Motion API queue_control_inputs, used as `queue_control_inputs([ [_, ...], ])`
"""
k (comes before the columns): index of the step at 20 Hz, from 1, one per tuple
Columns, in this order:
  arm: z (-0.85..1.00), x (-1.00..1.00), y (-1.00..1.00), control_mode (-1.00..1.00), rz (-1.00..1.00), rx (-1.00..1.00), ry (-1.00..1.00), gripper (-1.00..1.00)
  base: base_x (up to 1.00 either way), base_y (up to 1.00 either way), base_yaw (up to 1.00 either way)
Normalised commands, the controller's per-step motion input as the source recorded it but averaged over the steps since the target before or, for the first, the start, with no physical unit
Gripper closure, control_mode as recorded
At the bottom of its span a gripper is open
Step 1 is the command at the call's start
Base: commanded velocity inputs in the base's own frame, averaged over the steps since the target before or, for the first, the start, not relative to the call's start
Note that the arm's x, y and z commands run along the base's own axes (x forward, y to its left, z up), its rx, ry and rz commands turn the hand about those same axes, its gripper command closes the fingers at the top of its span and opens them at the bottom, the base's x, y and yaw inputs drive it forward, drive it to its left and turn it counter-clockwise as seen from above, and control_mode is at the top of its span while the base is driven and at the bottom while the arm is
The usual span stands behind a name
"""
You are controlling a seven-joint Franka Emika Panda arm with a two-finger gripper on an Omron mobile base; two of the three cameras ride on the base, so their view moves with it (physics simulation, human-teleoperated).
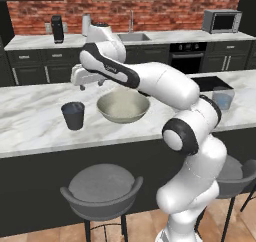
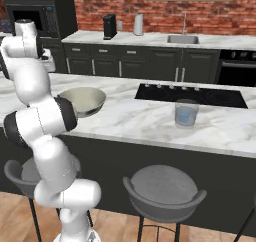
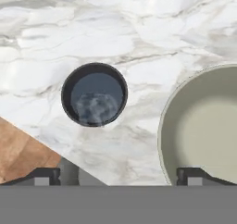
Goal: There are four ice cubes in the ice bowl. Place two ice cubes in each glass of water.
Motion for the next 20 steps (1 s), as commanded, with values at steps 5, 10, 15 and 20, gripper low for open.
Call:
queue_control_inputs([
  [5,-0.1,-0.77,-1.0,-1.0,0.0,0.16,0.1,-1.0,0.0,0.0,0.0],
  [10,-0.28,-0.41,-1.0,-1.0,-0.09,0.16,0.15,-1.0,0.0,0.0,0.0],
  [15,0.0,-0.09,-1.0,-1.0,-0.19,-0.02,0.3,-1.0,0.0,0.0,0.0],
  [20,-0.03,0.0,-1.0,-1.0,-0.32,-0.19,0.39,-1.0,0.0,0.0,0.0],
])
